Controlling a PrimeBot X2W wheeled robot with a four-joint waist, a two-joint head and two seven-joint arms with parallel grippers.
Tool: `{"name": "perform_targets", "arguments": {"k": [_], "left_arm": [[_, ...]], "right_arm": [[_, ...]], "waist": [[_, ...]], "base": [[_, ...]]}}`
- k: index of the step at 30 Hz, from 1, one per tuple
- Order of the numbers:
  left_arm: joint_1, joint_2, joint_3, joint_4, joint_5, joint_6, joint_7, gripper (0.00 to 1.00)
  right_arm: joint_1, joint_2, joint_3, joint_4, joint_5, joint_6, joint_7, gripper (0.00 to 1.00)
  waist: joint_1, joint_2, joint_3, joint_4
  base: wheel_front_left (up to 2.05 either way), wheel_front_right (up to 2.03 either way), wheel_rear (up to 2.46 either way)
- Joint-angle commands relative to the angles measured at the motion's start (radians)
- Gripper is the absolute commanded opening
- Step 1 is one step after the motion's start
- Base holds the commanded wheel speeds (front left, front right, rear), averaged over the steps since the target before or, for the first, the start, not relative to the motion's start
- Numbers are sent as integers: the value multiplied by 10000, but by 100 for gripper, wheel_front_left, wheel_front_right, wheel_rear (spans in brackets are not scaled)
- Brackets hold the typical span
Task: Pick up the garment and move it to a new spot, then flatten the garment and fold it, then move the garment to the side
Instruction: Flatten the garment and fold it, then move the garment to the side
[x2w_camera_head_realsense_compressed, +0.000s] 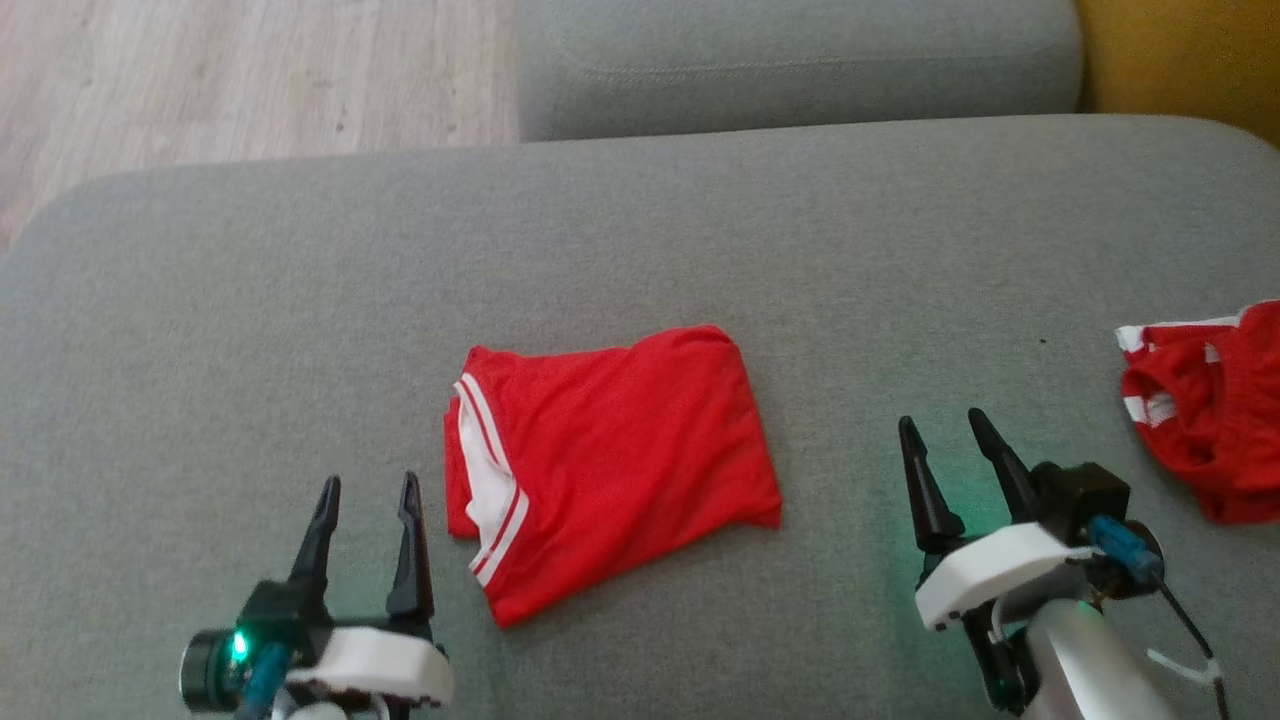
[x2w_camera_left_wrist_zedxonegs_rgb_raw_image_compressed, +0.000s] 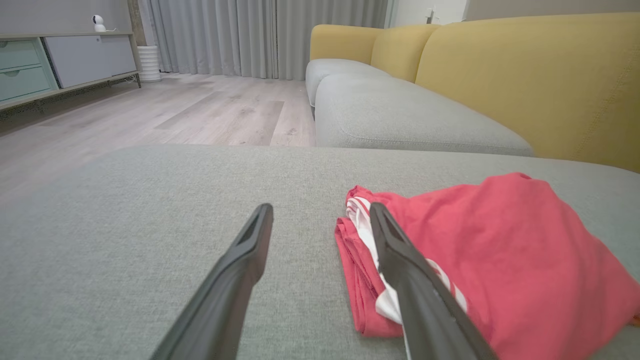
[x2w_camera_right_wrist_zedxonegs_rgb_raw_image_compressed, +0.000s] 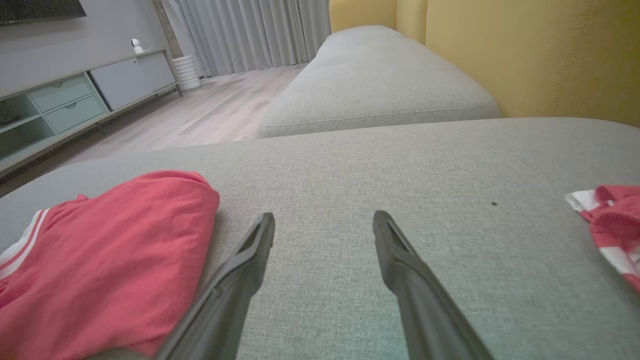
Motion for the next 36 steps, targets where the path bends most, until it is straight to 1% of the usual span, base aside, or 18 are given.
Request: {"name": "perform_targets", "arguments": {"k": [1, 6, 12, 17, 19, 22, 27, 31, 32, 33, 34, 35, 36], "left_arm": [[-16, 33, 381, -306, 102, 29, -67, 100], [274, 33, 466, -399, 227, 10, -67, 100], [288, 33, 351, -375, 257, -41, -67, 100], [114, 33, 66, -419, 195, -72, -67, 100], [33, 33, -80, -459, 173, -102, -67, 100], [-17, 33, -481, -359, 252, -209, -67, 100], [-29, 33, -942, -245, 113, -245, -67, 100], [-50, 33, -1062, -157, 101, -297, -67, 100], [-42, 33, -1027, -162, 98, -268, -67, 100], [-27, 33, -996, -172, 101, -262, -67, 100], [-10, 33, -968, -183, 113, -261, -67, 100], [6, 33, -918, -186, 144, -263, -67, 100], [6, 33, -918, -186, 144, -263, -67, 100]], "right_arm": [[-166, 103, 170, -389, 15, -9, -80, 100], [156, 104, 86, -418, 91, -9, -80, 100], [113, 105, 199, -393, 219, -9, -80, 100], [-298, 105, 1085, -197, 712, -9, -80, 100], [-596, 106, 1722, -21, 1309, -9, -80, 100], [-1145, 106, 2221, 413, 1870, -9, -80, 100], [-1859, 106, 2674, 1895, 2597, -9, -34, 100], [-2276, 106, 3049, 2999, 3070, -9, 13, 100], [-2359, 106, 3121, 3218, 3127, -9, 3, 91], [-2424, 106, 3181, 3404, 3181, -9, -10, 45], [-2479, 106, 3208, 3507, 3264, -9, -29, 3], [-2529, 106, 3237, 3578, 3304, -9, -45, 0], [-2529, 106, 3237, 3578, 3304, -9, -45, 0]], "waist": [[0, 0, -130, -115], [0, 0, -223, -107], [0, 0, -230, 16], [0, 0, 4, 317], [0, 0, 146, 512], [0, 0, 342, 878], [0, 0, 573, 1618], [0, 0, 708, 2043], [0, 0, 720, 2081], [0, 0, 730, 2090], [0, 0, 738, 2074], [0, 0, 736, 2013], [0, 0, 736, 2013]], "base": [[0, 0, 0], [0, 0, 0], [0, 0, 0], [0, 0, 0], [0, 0, 0], [0, 0, 0], [0, 0, 0], [0, 0, 0], [0, 0, 0], [0, 0, 0], [0, 0, 0], [0, 0, 0], [0, 0, 0]]}}
